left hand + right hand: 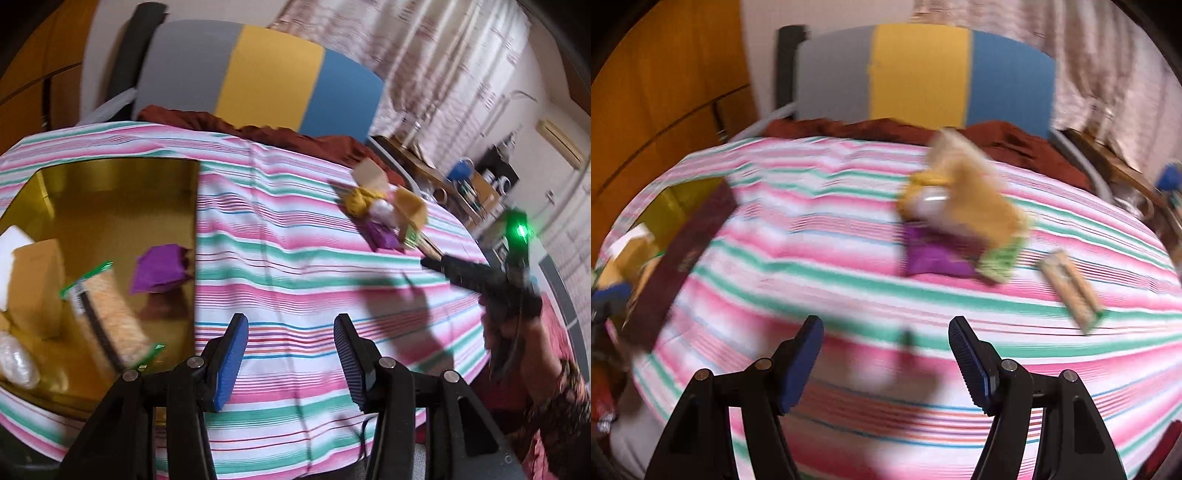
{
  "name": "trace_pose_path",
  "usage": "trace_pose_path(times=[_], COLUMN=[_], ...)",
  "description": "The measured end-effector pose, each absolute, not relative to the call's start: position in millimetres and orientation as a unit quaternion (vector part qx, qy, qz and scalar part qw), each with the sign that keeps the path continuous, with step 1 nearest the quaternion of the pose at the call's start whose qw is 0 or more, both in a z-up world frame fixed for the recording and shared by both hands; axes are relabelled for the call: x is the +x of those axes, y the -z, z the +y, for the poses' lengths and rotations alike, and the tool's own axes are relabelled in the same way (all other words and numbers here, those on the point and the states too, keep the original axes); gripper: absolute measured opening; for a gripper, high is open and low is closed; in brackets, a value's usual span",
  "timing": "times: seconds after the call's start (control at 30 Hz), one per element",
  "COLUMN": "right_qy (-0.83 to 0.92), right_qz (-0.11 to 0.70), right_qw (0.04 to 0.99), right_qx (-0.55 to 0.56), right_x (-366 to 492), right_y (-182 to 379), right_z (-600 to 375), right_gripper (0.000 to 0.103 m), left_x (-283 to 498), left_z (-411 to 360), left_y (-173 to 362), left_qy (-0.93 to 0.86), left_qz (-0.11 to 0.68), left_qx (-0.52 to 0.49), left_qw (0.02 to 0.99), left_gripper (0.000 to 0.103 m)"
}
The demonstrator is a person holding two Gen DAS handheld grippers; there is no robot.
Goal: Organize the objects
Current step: 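Move both grippers back to the remaining items on the tablecloth, then grasp the purple snack packet with the right gripper while the left grasps a yellow sponge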
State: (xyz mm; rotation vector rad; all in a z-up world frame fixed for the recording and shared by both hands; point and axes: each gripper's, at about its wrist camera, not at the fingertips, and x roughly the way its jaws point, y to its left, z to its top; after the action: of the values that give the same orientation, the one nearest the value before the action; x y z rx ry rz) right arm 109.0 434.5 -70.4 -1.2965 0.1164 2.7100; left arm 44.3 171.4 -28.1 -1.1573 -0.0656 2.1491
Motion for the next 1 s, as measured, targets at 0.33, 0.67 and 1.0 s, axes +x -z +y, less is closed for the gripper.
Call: trace_pose_path(times=[0.33, 0.67, 1.0], right_qy=[-0.907, -0.907, -0.908], right_qz=[0.107, 0.151, 0.093], right_qw=[0.123, 0.030, -0.068], right_qx=[-0.389, -0.392, -0.404], right_x=[82.2, 23.6, 78.5], right_y=[48.9, 57.5, 59.4], right_z=[521.9, 517.9, 461.3], right_gripper=[0.076, 0.070, 0.069], left_x=[60.9, 58.8, 58.2], left_z=[203.1, 195.6, 202.5], left_y=[33.1, 33.5, 41.2], left_qy=[-0.811, -0.818, -0.812], left_qz=[0.010, 0.006, 0.007], left_qx=[-0.456, -0.460, -0.468], left_qw=[0.365, 0.346, 0.349], left_gripper=[0.049, 0.049, 0.049])
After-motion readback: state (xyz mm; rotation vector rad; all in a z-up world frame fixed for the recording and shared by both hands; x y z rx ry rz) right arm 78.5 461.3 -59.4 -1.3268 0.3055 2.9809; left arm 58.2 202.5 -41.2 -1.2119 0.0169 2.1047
